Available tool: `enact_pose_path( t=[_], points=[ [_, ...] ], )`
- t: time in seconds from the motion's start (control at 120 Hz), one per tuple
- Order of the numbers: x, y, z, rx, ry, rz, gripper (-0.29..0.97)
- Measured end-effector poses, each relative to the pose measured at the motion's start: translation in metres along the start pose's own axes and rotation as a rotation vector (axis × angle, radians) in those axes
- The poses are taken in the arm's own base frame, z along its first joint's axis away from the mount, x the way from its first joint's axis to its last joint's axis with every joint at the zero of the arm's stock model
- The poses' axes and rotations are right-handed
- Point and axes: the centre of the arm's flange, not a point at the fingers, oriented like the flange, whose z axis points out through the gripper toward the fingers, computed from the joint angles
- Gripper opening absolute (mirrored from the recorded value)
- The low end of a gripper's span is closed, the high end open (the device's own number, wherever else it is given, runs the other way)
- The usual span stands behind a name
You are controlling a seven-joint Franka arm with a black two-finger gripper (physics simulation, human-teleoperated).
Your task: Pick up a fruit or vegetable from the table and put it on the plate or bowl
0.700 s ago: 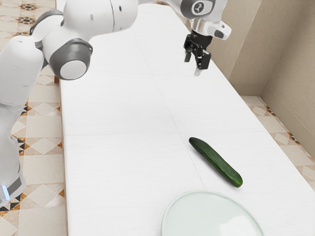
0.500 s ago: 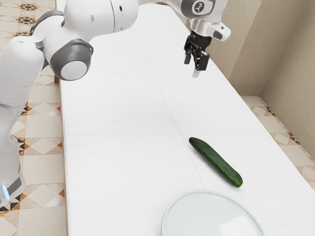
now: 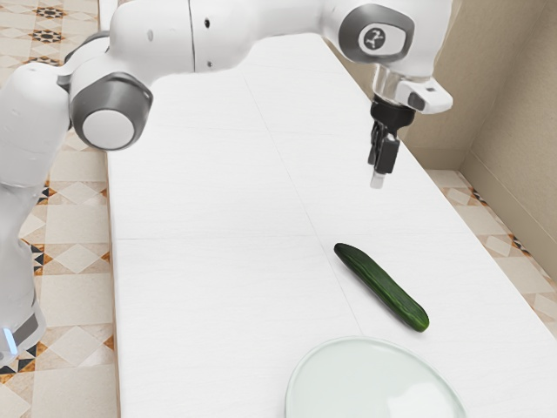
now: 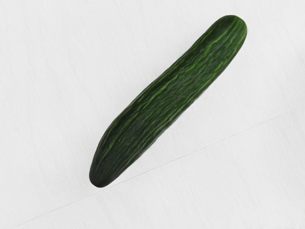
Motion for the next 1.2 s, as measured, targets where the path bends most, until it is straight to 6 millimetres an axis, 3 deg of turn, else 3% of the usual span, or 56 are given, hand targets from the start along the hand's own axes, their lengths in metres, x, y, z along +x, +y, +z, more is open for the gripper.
enact_pose_path(
  t=[0.067,0.125,0.35,0.583,0.858,1.2],
  points=[
    [0.003,0.026,-0.005,0.000,0.009,0.052,0.68],
    [0.004,0.035,-0.005,0.001,0.010,0.076,0.68],
    [0.012,0.046,0.007,0.004,0.003,0.168,0.68],
    [0.024,0.041,0.023,0.033,0.004,0.323,0.68],
    [0.075,0.041,0.083,0.076,0.052,0.461,0.68],
    [0.089,0.003,0.164,0.048,-0.039,0.502,0.68]
  ],
)
